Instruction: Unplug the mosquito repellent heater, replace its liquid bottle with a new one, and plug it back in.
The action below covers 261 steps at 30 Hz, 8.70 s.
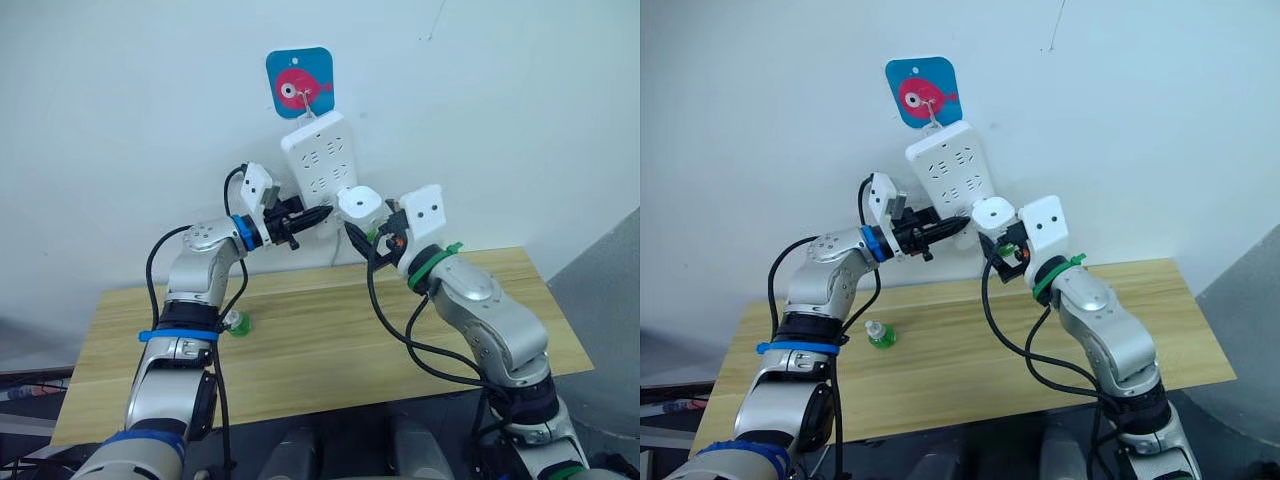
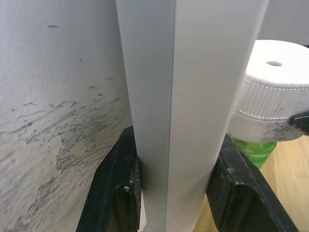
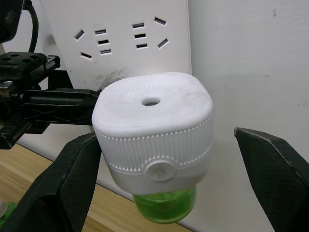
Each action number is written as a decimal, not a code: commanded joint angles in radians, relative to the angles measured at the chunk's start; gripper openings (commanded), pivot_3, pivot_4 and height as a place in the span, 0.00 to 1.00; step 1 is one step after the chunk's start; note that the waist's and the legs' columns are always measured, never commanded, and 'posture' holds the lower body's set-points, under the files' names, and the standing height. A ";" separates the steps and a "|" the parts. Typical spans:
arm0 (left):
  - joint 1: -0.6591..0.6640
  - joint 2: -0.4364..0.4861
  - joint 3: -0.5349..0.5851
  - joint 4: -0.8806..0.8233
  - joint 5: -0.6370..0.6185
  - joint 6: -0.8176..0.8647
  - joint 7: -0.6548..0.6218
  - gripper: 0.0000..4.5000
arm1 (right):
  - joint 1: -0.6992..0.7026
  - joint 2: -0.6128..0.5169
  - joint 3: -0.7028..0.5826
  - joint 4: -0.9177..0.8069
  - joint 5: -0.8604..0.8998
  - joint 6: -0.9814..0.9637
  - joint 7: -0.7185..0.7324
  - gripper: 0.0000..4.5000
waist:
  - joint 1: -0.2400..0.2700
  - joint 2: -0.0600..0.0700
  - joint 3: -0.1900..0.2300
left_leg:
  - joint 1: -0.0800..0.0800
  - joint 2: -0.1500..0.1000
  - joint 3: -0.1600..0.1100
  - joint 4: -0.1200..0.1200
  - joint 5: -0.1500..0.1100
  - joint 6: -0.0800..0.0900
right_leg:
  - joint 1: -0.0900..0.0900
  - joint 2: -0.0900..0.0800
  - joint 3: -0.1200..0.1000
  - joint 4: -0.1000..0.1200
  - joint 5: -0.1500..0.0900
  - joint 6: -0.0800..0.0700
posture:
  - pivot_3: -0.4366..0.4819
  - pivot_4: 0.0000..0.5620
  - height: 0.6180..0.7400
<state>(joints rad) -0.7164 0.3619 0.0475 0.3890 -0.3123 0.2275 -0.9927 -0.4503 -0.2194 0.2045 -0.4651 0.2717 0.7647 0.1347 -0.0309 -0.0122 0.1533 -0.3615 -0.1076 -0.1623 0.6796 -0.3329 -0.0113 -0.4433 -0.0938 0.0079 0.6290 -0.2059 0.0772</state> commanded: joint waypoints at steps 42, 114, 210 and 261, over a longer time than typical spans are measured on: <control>0.110 0.080 0.022 -0.077 -0.013 -0.007 0.030 0.79 | 0.140 -0.006 -0.200 -0.251 0.070 0.087 0.064 0.65 | -0.001 0.001 0.001 | 0.001 0.000 0.002 0.001 0.000 0.000 | -0.001 0.000 0.002 0.003 0.000 0.000 | 0.45 0.30 1.00; 0.292 -0.265 -0.263 -0.441 0.111 -0.177 0.356 0.50 | 0.224 -0.021 -0.358 -0.078 1.427 -0.159 -0.531 0.82 | 0.026 0.005 0.005 | 0.004 0.003 0.007 0.000 0.000 0.001 | 0.002 0.003 0.006 0.002 0.001 -0.001 | 0.47 0.35 1.00; 0.103 0.117 -0.131 -0.418 -0.407 0.684 -0.130 1.00 | -0.079 -0.741 -0.315 0.545 1.429 0.697 0.363 0.66 | 0.029 -0.003 0.036 | -0.002 0.010 0.014 0.000 0.000 0.001 | -0.004 0.001 0.004 -0.001 0.003 -0.003 | 0.48 0.35 1.00; -0.047 0.094 -0.390 0.175 0.899 -1.572 0.820 0.49 | -0.139 -0.639 -0.240 0.592 1.701 0.625 0.115 0.66 | 0.057 -0.003 0.036 | -0.004 0.013 0.025 0.001 0.000 0.005 | -0.003 0.002 0.009 -0.012 0.015 -0.001 | 0.50 0.38 1.00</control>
<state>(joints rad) -0.7450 0.4512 -0.3046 0.5648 0.6775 -1.3286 -0.1528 -0.5756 -0.8474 -0.0192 0.1502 1.9380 1.3934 0.2362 0.0259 -0.0153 0.1894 -0.3651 -0.0943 -0.1376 0.6809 -0.3332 -0.0066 -0.4460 -0.0917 0.0166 0.6171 -0.1910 0.0759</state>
